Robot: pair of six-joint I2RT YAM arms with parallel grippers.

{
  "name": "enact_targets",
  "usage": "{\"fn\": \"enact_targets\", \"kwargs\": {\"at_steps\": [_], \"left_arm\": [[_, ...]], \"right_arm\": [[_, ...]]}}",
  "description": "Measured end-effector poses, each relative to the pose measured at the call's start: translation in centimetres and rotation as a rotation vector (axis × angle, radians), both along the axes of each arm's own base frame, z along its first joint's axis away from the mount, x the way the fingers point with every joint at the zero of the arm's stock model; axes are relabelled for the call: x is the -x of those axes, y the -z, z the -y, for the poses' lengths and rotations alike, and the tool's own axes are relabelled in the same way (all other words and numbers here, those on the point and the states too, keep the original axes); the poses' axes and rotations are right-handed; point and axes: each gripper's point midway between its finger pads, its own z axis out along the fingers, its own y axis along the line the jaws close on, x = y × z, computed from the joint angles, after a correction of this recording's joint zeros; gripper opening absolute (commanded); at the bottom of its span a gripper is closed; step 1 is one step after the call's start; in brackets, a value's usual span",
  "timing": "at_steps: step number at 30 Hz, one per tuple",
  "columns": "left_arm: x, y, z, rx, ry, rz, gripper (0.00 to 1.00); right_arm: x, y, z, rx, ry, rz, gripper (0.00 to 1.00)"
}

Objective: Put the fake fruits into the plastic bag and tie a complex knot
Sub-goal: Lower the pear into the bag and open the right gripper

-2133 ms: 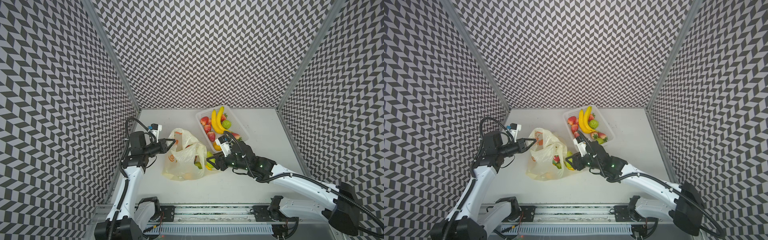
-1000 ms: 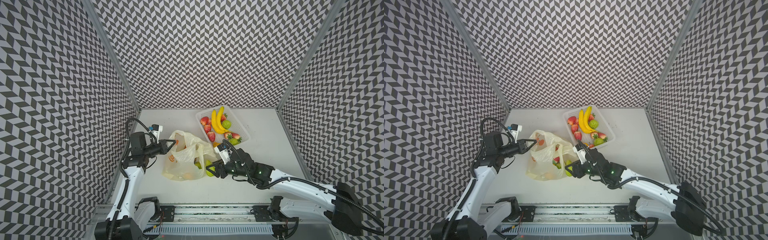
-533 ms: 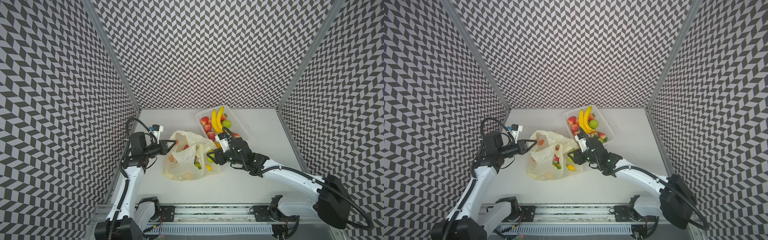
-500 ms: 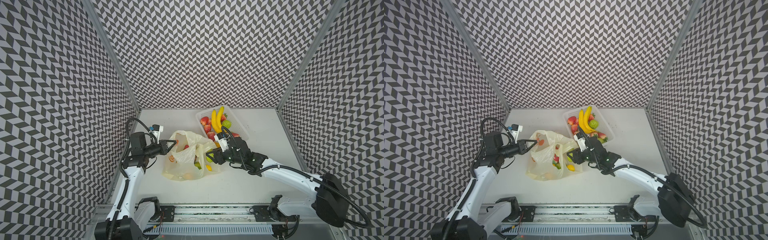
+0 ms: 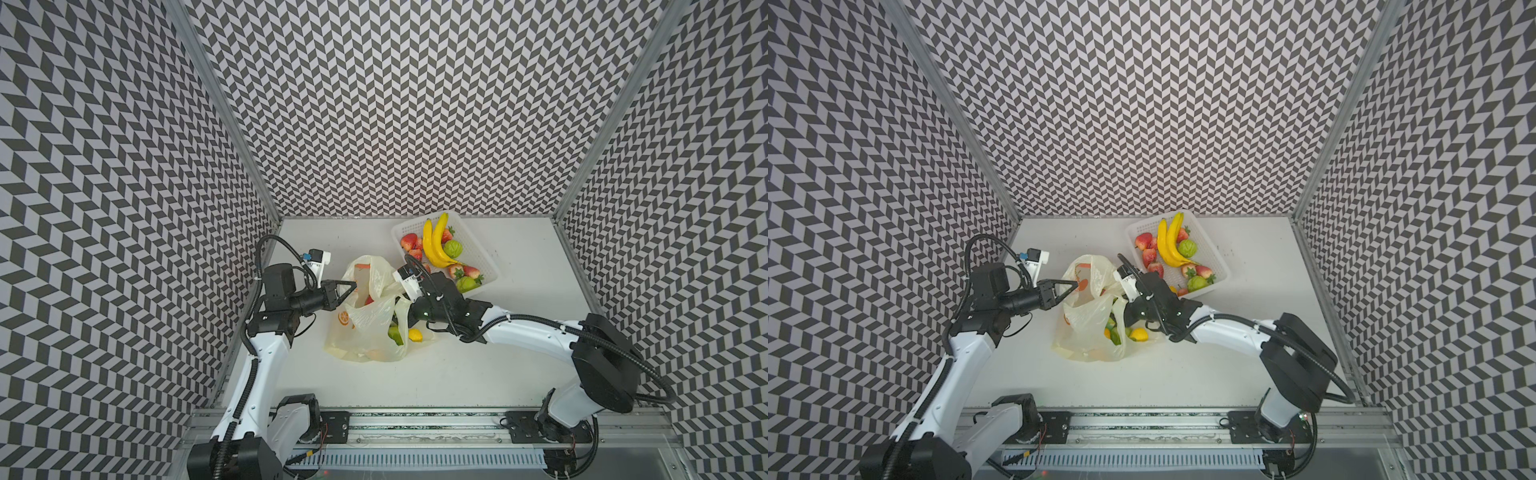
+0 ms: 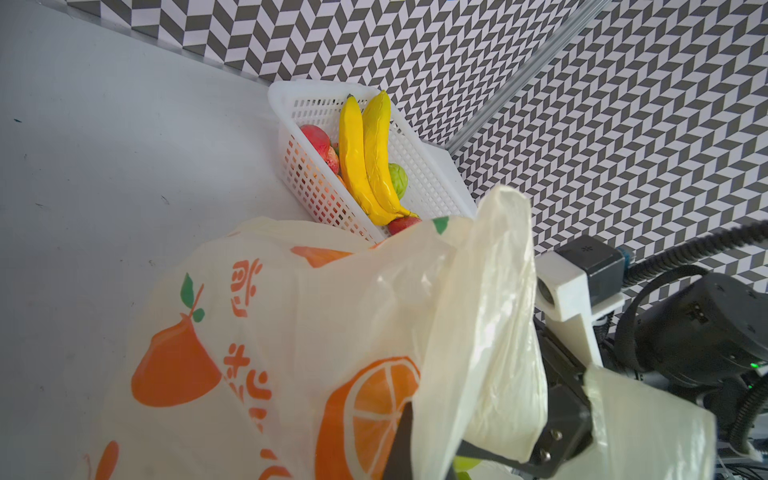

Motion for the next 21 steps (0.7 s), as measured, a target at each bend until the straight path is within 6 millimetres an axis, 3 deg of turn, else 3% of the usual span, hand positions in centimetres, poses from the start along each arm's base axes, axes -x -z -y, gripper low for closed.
{"fn": "enact_targets", "kwargs": {"at_steps": [9,16,21], "left_arm": [[-0.1,-0.2,0.0,0.008,-0.005,-0.001,0.00],[-0.2,-0.3,0.0,0.008,-0.006,0.006,0.00],[-0.2,-0.3,0.0,0.008,-0.006,0.006,0.00]], "right_arm": [[0.2,-0.9,-1.0,-0.006,-0.040,0.036,0.77],[0.1,-0.8,-0.4,0.022,-0.035,0.047,0.77],[0.3,-2.2,0.4,0.016,-0.036,0.076,0.76]]}}
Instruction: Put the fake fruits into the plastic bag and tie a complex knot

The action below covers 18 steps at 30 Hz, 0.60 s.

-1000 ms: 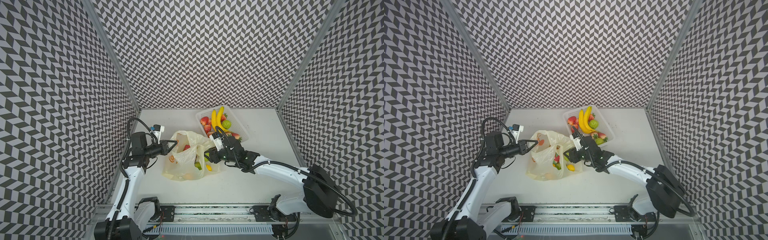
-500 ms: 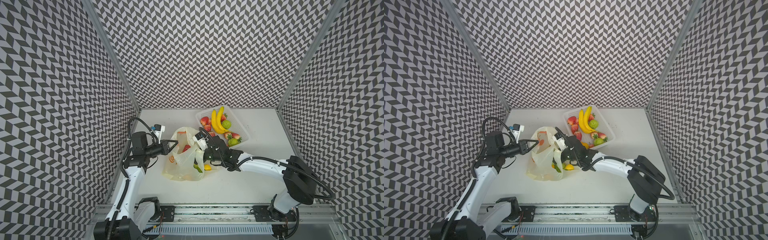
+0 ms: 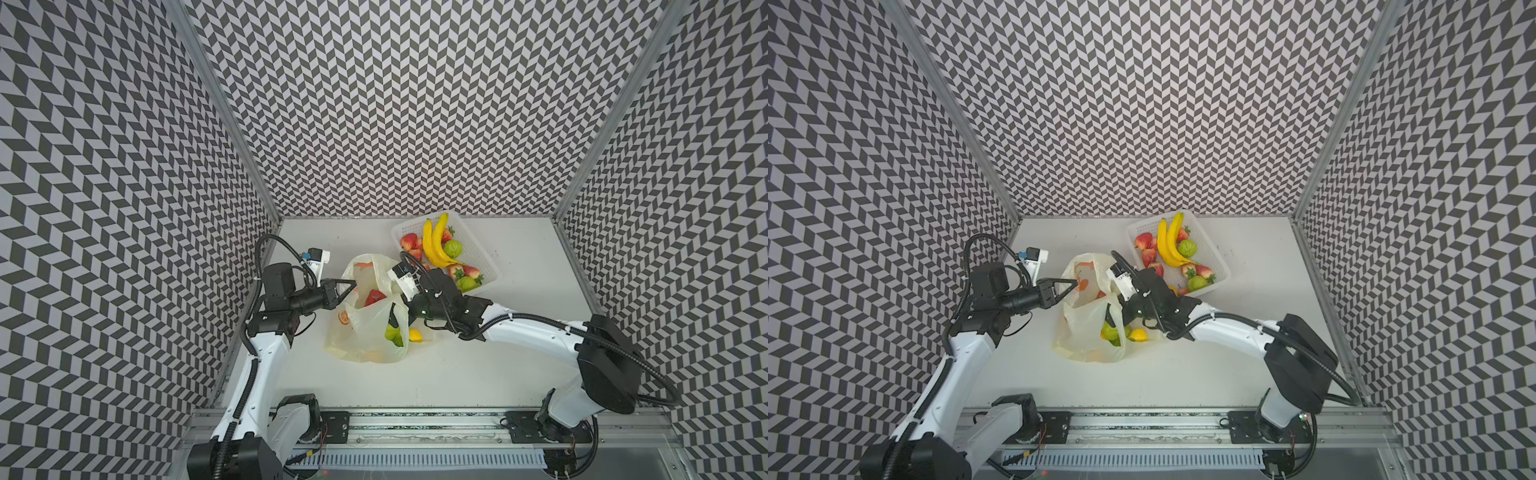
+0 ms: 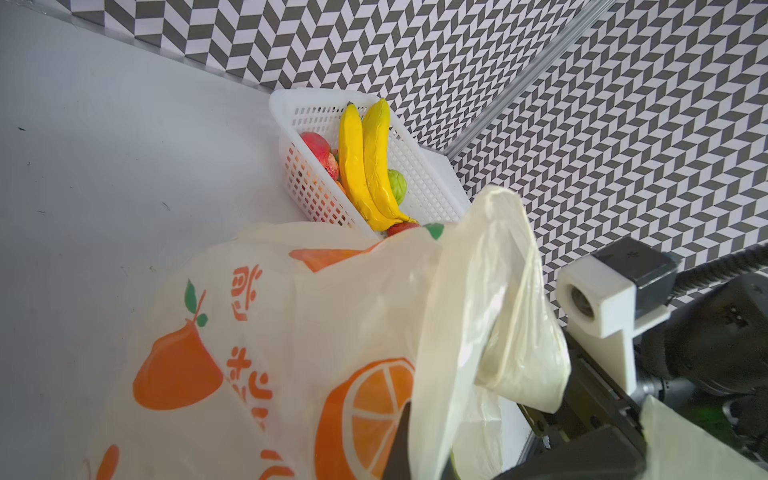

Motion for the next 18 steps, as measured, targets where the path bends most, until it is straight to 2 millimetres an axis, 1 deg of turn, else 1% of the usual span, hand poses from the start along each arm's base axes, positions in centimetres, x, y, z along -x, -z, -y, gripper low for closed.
{"fn": "enact_targets", "kwargs": {"at_steps": [5,9,14,18], "left_arm": [[0.0,0.0,0.0,0.000,0.000,0.000,0.00],[0.0,0.0,0.0,0.000,0.000,0.000,0.00],[-0.1,-0.1,0.0,0.002,-0.001,0.005,0.00],[-0.1,-0.1,0.0,0.002,-0.001,0.006,0.00]], "right_arm": [[0.9,-1.1,1.6,0.008,-0.018,0.039,0.76],[1.5,-1.1,3.3,0.049,-0.028,0.066,0.77],[1.8,-0.7,6.3,0.123,-0.020,0.095,0.77],[2.1,-0.9,8.6,0.169,-0.017,0.139,0.78]]}}
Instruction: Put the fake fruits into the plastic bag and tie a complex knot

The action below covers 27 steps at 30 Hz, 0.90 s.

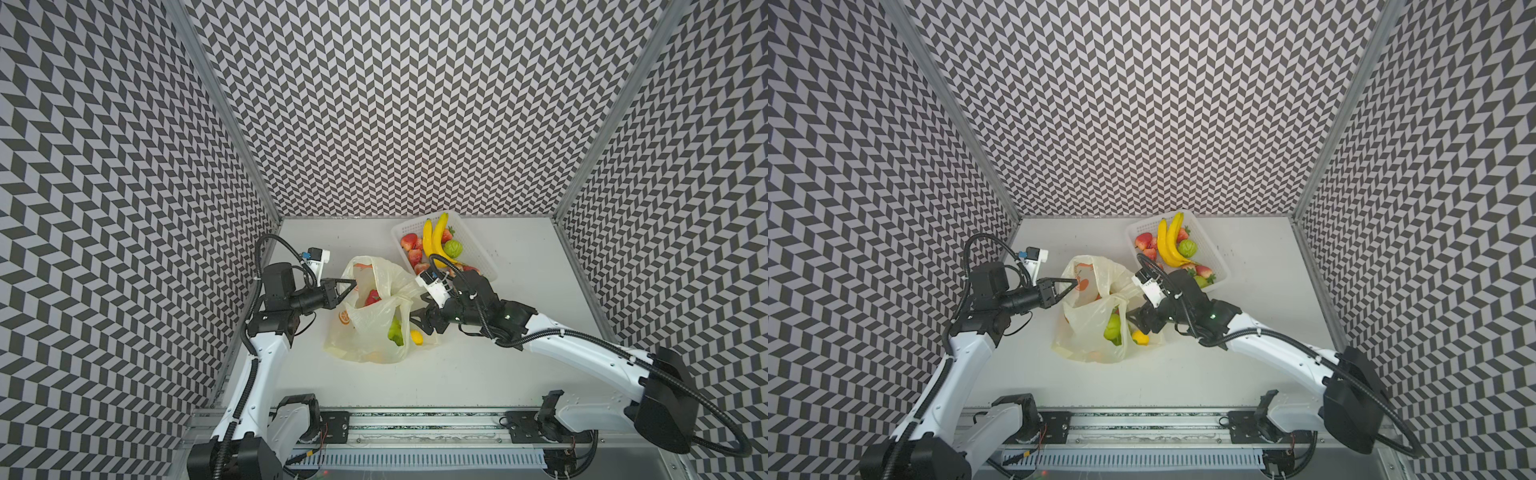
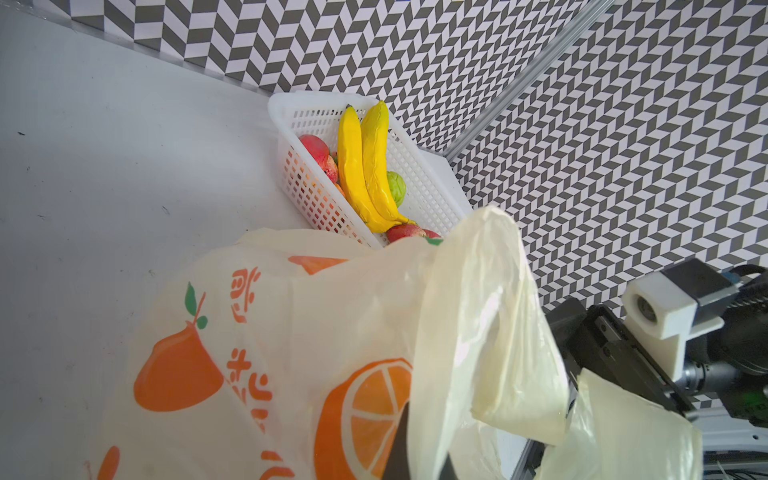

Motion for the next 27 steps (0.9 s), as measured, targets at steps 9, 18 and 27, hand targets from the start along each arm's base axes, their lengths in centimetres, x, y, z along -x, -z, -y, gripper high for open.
{"fn": "enact_targets", "kwargs": {"at_steps": [9,18,27], "left_arm": [[-0.1,-0.1,0.0,0.007,-0.004,-0.005,0.00],[-0.1,-0.1,0.0,0.012,-0.005,-0.001,0.00],[-0.2,0.0,0.0,0.012,-0.005,0.004,0.00]], "right_arm": [[0.6,-4.1,3.2,0.067,-0.060,0.322,0.79],[0.3,-5.7,3.1,0.208,-0.223,0.694,0.77],[0.1,-2.8,0.7,0.293,-0.385,0.794,0.75]]}}
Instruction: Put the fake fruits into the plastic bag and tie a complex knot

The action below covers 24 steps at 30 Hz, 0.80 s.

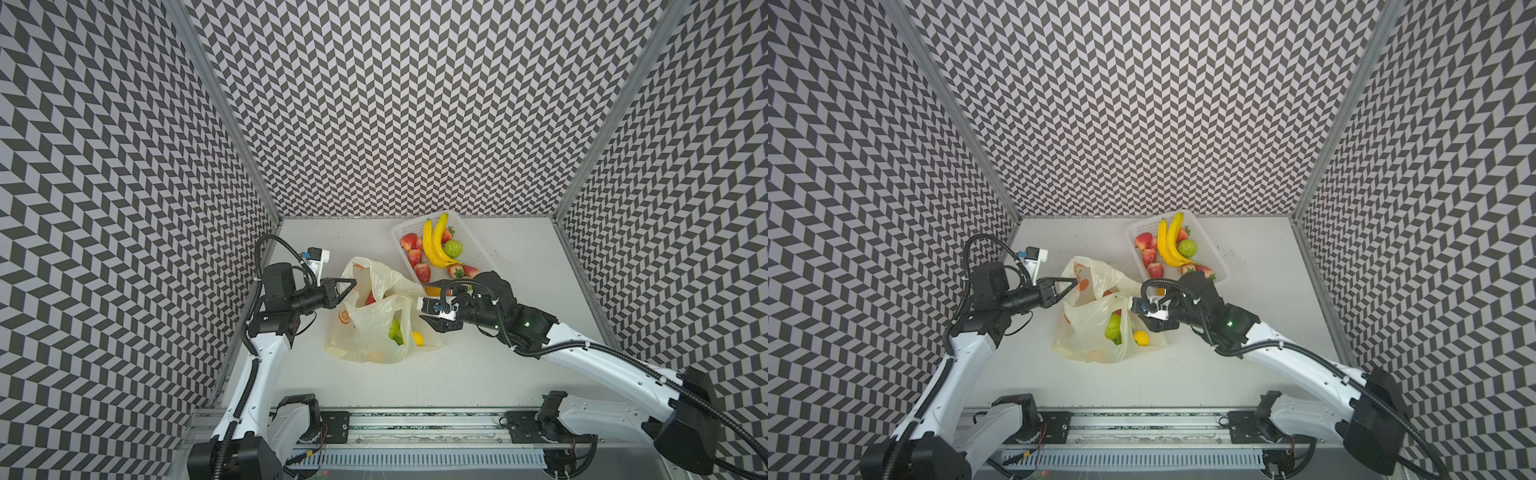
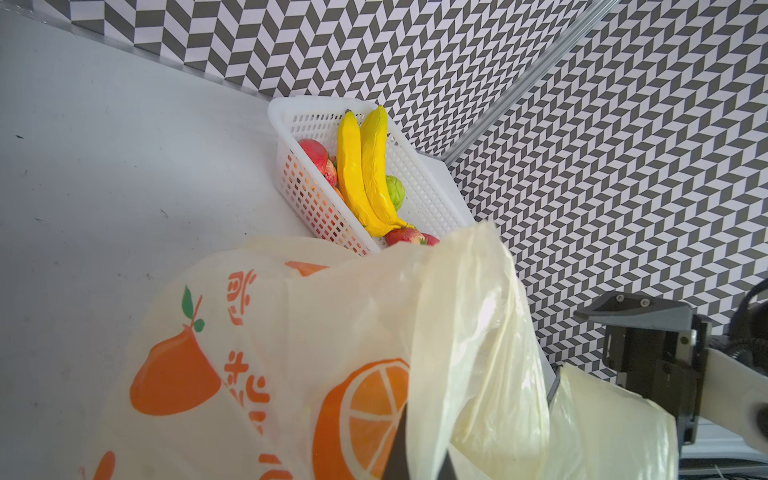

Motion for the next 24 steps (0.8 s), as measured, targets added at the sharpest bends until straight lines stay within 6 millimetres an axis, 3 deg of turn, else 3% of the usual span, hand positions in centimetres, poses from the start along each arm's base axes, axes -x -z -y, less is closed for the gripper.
{"fn": "enact_targets", "kwargs": {"at_steps": [5,17,20,24], "left_arm": [[0.0,0.0,0.0,0.000,0.000,0.002,0.00],[0.0,0.0,0.0,0.002,0.002,0.000,0.00],[0.0,0.0,0.1,0.003,0.003,-0.001,0.00],[0.0,0.0,0.1,0.003,0.003,-0.001,0.00]], "right_arm": [[-0.7,2.0,-1.1,0.050,-0.019,0.005,0.71],[-2.1,2.7,-3.0,0.019,-0.023,0.025,0.57],[-2.3,2.6,-3.3,0.004,-0.019,0.020,0.49],[-2.6,2.2,-3.4,-0.020,0.002,0.019,0.25]]}}
